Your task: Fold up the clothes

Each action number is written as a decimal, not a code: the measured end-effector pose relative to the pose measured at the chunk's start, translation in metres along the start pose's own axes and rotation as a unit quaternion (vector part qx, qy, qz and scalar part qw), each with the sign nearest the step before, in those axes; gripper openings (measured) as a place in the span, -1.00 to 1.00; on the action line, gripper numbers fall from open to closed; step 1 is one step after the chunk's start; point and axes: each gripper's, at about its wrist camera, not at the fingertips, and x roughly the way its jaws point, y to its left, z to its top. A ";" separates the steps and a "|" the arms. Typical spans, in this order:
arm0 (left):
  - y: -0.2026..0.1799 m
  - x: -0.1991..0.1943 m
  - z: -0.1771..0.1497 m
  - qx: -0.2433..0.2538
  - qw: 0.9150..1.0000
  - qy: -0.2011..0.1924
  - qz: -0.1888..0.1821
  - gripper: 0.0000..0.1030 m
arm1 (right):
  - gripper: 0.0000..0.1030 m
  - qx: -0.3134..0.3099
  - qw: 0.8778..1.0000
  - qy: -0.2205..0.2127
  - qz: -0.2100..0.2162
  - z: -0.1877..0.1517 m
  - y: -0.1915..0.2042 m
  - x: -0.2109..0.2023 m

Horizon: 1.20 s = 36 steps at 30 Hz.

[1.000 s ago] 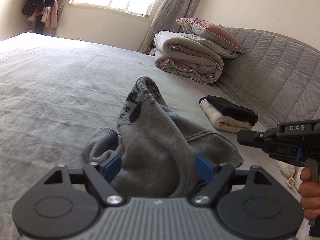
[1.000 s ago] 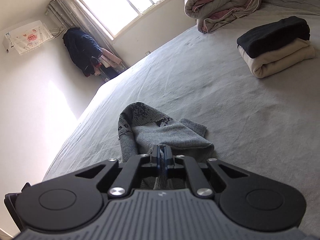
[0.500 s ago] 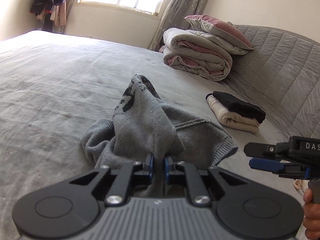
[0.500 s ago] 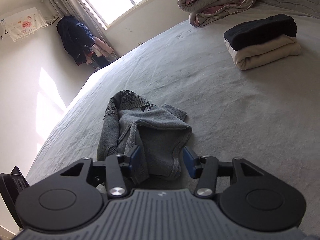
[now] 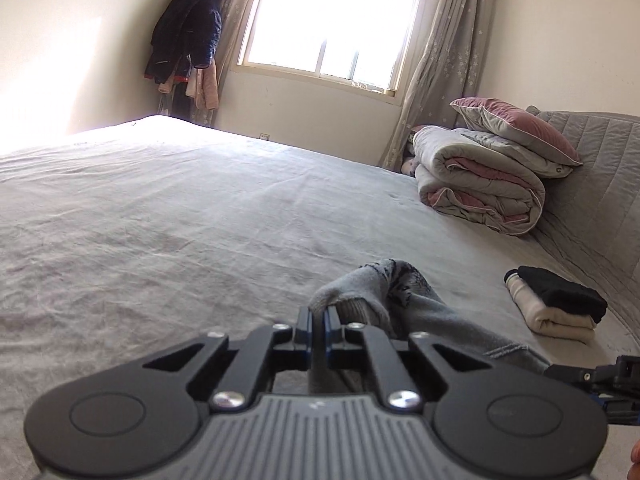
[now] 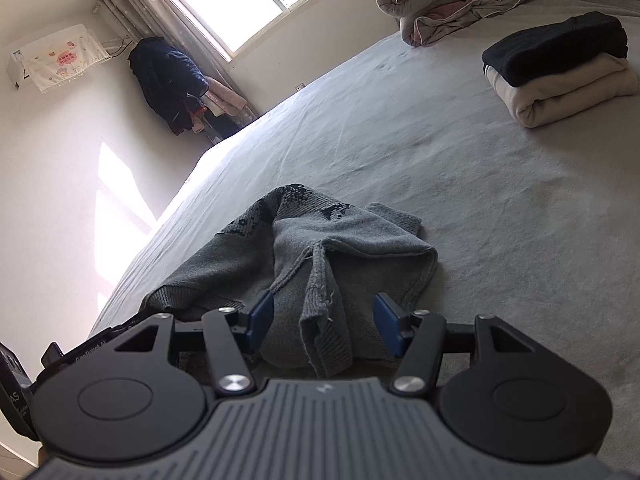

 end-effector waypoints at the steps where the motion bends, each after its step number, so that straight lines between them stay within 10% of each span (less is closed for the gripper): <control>1: 0.004 0.001 0.000 -0.001 1.000 0.000 0.005 -0.90 | 0.16 -0.001 1.000 0.003 0.001 -0.002 0.002 0.004; 3: 0.011 0.002 0.001 -0.003 1.000 0.001 0.014 -0.90 | 0.03 -0.007 1.000 0.009 -0.001 -0.005 0.006 0.013; 7: 0.024 0.009 0.001 -0.011 0.999 0.006 0.033 -0.90 | -0.89 -0.012 1.000 0.025 -0.006 -0.012 0.007 0.026; 25: 0.021 0.012 0.006 -0.017 0.999 0.018 0.035 -0.86 | -0.90 -0.026 0.979 0.101 0.174 -0.017 0.029 -0.037; 36: 0.008 0.020 -0.011 -0.061 0.986 0.125 -0.096 0.17 | -0.89 -0.092 0.968 0.174 0.157 -0.046 0.041 -0.034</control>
